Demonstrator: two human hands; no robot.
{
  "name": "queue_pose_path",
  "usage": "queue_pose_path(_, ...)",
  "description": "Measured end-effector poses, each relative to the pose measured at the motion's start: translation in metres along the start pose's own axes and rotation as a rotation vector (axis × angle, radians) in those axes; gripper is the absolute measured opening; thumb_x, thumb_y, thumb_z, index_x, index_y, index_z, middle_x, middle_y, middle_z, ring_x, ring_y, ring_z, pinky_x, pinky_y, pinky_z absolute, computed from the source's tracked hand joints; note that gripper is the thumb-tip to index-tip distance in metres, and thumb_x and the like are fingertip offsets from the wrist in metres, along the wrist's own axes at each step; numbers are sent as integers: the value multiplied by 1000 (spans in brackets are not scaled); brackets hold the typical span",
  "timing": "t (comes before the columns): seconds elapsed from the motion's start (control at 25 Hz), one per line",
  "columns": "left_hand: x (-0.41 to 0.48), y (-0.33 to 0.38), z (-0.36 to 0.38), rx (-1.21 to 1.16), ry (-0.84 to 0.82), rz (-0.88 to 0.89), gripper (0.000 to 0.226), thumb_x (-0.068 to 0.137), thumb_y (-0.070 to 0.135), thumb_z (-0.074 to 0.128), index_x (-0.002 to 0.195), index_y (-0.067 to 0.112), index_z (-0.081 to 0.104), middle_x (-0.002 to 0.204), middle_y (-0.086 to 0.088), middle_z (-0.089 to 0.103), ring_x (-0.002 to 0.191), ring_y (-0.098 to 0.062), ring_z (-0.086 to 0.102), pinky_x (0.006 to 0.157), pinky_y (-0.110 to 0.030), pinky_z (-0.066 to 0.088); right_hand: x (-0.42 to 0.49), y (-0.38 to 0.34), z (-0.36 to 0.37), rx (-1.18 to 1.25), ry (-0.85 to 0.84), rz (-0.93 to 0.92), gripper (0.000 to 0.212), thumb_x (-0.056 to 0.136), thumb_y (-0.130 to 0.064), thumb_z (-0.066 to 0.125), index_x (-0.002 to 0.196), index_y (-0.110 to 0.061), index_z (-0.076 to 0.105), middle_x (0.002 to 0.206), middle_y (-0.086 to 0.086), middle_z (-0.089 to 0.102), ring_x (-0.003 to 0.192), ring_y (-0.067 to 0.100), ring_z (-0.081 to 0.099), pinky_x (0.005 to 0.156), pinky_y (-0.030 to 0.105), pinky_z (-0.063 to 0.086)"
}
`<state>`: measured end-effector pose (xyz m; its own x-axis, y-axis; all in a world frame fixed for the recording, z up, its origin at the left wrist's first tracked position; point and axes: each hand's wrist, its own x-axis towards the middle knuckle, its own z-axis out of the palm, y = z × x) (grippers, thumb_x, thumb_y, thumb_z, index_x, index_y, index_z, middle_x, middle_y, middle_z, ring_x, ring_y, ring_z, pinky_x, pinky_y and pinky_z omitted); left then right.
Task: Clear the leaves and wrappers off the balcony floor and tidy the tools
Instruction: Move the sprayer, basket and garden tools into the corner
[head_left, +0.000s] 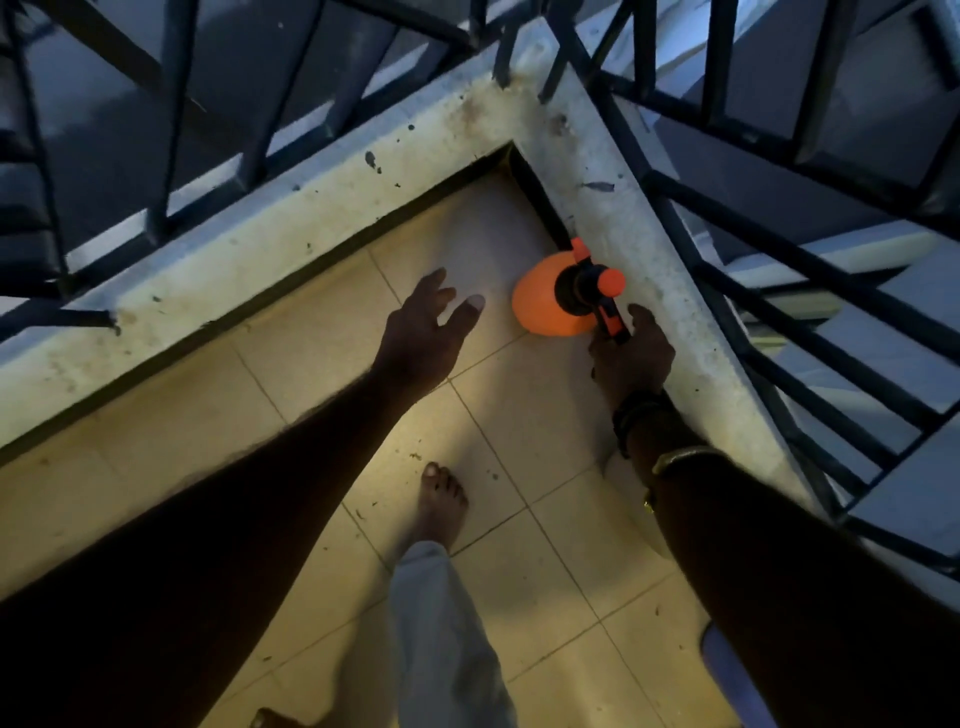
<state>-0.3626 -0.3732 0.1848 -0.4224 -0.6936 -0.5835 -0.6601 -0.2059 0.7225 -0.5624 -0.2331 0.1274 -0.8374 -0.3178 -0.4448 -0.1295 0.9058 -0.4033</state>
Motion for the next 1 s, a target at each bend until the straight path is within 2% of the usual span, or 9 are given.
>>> queue_pose_path(0.12, -45, 20, -28, -55, 91, -22, 59, 98, 48, 56, 146, 15, 46, 142, -7, 59, 127, -21, 58, 105, -39, 50, -62, -33, -32, 80, 104, -89, 56, 82, -13, 68, 136, -3, 56, 127, 24, 60, 121, 42, 54, 101, 49, 47)
queue_pose_path(0.28, -150, 62, -84, -100, 251, -3, 41, 101, 37, 57, 133, 11, 59, 124, -4, 69, 107, -14, 66, 86, -15, 51, -172, -104, -92, 254, -11, -221, 54, 83, -10, 71, 135, -2, 59, 134, 19, 58, 122, 30, 54, 100, 39, 48)
queue_pose_path(0.36, -211, 74, -112, -107, 354, -2, 36, 100, 35, 58, 126, 11, 63, 110, -2, 71, 95, -10, 66, 74, -3, 45, -230, -135, -118, 314, -38, -335, 47, 81, -7, 70, 127, 1, 63, 126, 21, 61, 109, 23, 56, 95, 35, 51)
queue_pose_path(0.44, -276, 73, -135, -228, 441, -62, 34, 98, 38, 61, 121, 14, 65, 100, 2, 70, 88, -9, 65, 74, -15, 53, -286, -154, -134, 322, -66, -472, 44, 78, -7, 68, 120, 3, 65, 118, 18, 63, 102, 18, 56, 95, 23, 49)
queue_pose_path(0.52, -343, 60, -154, -361, 544, -106, 31, 95, 40, 64, 115, 16, 68, 93, 3, 70, 84, -9, 66, 76, -33, 60, -349, -169, -145, 343, -168, -559, 45, 81, -10, 67, 126, -8, 64, 123, 2, 56, 110, 24, 59, 94, 27, 51)
queue_pose_path(0.6, -414, 38, -172, -437, 690, -117, 29, 92, 39, 66, 110, 17, 71, 88, 4, 70, 77, -6, 64, 76, -35, 60, -424, -177, -152, 349, -288, -635, 44, 84, -13, 67, 128, -16, 63, 127, -2, 52, 111, 27, 63, 90, 31, 54)
queue_pose_path(0.72, -509, 3, -194, -558, 894, -131, 30, 91, 38, 66, 110, 16, 71, 90, 1, 72, 79, -10, 66, 79, -40, 61, -521, -178, -155, 324, -448, -753, 41, 88, -9, 68, 128, -17, 63, 133, 7, 52, 107, 20, 64, 79, 14, 48)
queue_pose_path(0.88, -632, -65, -206, -704, 1143, -165, 34, 84, 46, 67, 107, 21, 72, 89, 2, 72, 81, -14, 68, 81, -44, 61, -650, -159, -141, 229, -681, -920, 40, 91, -13, 68, 130, -21, 61, 136, 5, 54, 105, 14, 60, 83, 25, 51)
queue_pose_path(1.0, -712, -114, -207, -798, 1330, -203, 41, 77, 52, 65, 104, 22, 73, 86, 0, 73, 84, -18, 71, 81, -44, 61, -740, -140, -122, 161, -856, -1044, 36, 92, -14, 69, 126, -22, 62, 134, 5, 58, 102, 14, 61, 76, 14, 47)
